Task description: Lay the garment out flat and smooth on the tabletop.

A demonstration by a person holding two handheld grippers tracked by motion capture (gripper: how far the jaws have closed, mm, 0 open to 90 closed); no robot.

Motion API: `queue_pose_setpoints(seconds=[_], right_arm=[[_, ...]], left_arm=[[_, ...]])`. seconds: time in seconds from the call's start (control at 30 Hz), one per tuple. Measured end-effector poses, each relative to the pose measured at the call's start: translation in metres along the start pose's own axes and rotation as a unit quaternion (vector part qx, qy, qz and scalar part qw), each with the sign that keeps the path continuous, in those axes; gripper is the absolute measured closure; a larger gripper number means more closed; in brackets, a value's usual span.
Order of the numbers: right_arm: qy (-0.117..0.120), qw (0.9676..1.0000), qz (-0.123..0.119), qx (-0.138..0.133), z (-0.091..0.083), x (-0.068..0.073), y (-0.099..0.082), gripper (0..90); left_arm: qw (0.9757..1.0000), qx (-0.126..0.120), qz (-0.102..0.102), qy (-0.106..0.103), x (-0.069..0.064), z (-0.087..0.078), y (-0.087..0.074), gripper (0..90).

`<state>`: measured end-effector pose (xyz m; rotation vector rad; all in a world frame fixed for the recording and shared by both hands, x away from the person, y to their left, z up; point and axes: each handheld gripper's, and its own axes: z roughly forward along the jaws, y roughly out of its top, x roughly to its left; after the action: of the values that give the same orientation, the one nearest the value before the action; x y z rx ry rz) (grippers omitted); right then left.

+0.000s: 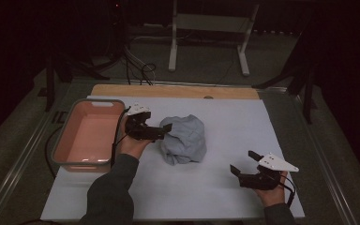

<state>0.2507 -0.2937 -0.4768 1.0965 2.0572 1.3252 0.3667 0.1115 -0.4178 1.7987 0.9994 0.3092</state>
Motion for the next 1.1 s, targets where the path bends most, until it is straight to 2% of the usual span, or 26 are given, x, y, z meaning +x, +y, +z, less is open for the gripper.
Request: queue_pose_setpoints(seconds=[0.13,0.3,0.37,0.47,0.57,0.67,0.73,0.8,0.9,1.0,1.1], right_arm=[[0.001,1.0000,0.002,-0.002,0.000,-0.001,0.000,8.7],[0.001,1.0000,0.002,-0.001,0.000,0.000,0.000,8.7],[0.000,1.0000,0.002,-0.001,0.000,0.000,0.000,8.7],[0.000,1.0000,0.003,0.000,0.000,0.000,-0.001,8.7],[-0.001,1.0000,0.004,0.000,-0.001,0.000,-0.001,8.7],[-0.001,1.0000,0.005,0.000,0.000,-0.001,-0.001,8.7],[-0.001,1.0000,0.005,0.001,0.000,0.000,-0.001,8.7],[-0.003,1.0000,0.005,0.003,0.001,0.000,-0.001,8.7],[-0.003,1.0000,0.004,0.004,0.001,0.000,-0.001,8.7],[-0.001,1.0000,0.004,0.002,0.001,0.000,-0.001,8.7],[-0.002,1.0000,0.005,0.003,0.001,0.000,-0.001,8.7]], left_arm=[[0.9999,0.000,0.009,0.013,0.001,-0.009,-0.004,0.5],[0.9998,-0.003,0.008,0.015,0.003,-0.019,-0.009,0.5],[0.9997,-0.006,0.009,0.023,0.003,-0.025,-0.015,0.5],[0.9996,-0.010,0.009,0.023,0.003,-0.030,-0.023,0.5],[0.9994,-0.006,0.016,0.029,0.003,-0.032,-0.027,0.5],[0.9983,0.009,0.040,0.041,0.000,-0.036,-0.033,0.5],[0.9979,0.009,0.046,0.044,-0.001,-0.038,-0.035,0.5],[0.9982,0.001,0.042,0.042,0.000,-0.040,-0.038,0.5],[0.9982,0.005,0.039,0.045,0.003,-0.040,-0.039,0.5],[0.9989,-0.010,0.026,0.037,0.006,-0.044,-0.040,0.5],[0.9990,-0.014,0.026,0.035,0.006,-0.047,-0.039,0.5]])
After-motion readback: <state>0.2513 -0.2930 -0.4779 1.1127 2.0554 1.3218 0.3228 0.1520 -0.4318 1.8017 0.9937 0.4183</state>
